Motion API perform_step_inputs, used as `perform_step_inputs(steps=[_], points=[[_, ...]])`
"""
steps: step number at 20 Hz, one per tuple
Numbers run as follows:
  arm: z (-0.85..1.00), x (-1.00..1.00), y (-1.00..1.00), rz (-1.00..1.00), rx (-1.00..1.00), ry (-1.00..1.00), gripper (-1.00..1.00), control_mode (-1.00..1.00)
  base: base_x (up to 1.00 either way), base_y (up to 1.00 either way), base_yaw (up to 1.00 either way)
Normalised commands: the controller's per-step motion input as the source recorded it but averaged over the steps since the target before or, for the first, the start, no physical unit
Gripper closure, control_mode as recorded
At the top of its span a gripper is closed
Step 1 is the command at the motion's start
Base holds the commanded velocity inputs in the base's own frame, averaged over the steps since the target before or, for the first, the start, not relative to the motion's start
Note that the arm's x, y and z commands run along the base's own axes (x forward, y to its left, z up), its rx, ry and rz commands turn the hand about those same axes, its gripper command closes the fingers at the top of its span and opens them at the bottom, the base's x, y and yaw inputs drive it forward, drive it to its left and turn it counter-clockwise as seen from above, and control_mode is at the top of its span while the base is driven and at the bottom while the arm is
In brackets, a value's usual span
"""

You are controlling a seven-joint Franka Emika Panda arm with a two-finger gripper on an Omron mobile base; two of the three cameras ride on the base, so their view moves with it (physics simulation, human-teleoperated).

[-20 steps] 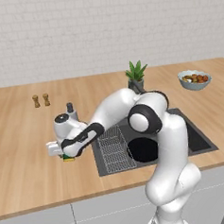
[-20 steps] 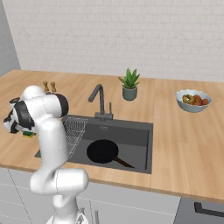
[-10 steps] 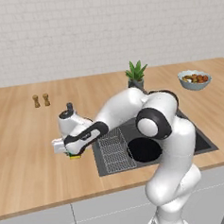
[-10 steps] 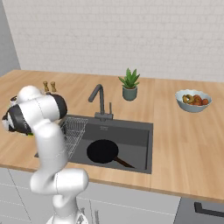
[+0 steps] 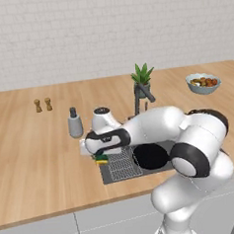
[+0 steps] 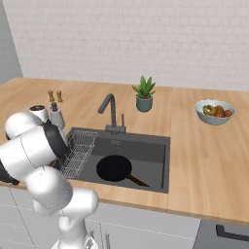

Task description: Pick the pan and sponge and place them into the sink. Then turn on the water.

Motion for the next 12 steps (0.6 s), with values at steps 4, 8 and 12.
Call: perform_step_inputs(steps=[4,8,12], points=[[0.31,-0.13,-0.99,-0.02,0.09,0.1,1.0,-1.0,0.0,0.0,0.0],[0.27,0.11,-0.93,-0.02,0.1,0.12,1.0,-1.0,0.0,0.0,0.0],[0.11,0.19,-0.92,0.0,0.09,0.11,1.0,-1.0,0.0,0.0,0.0]])
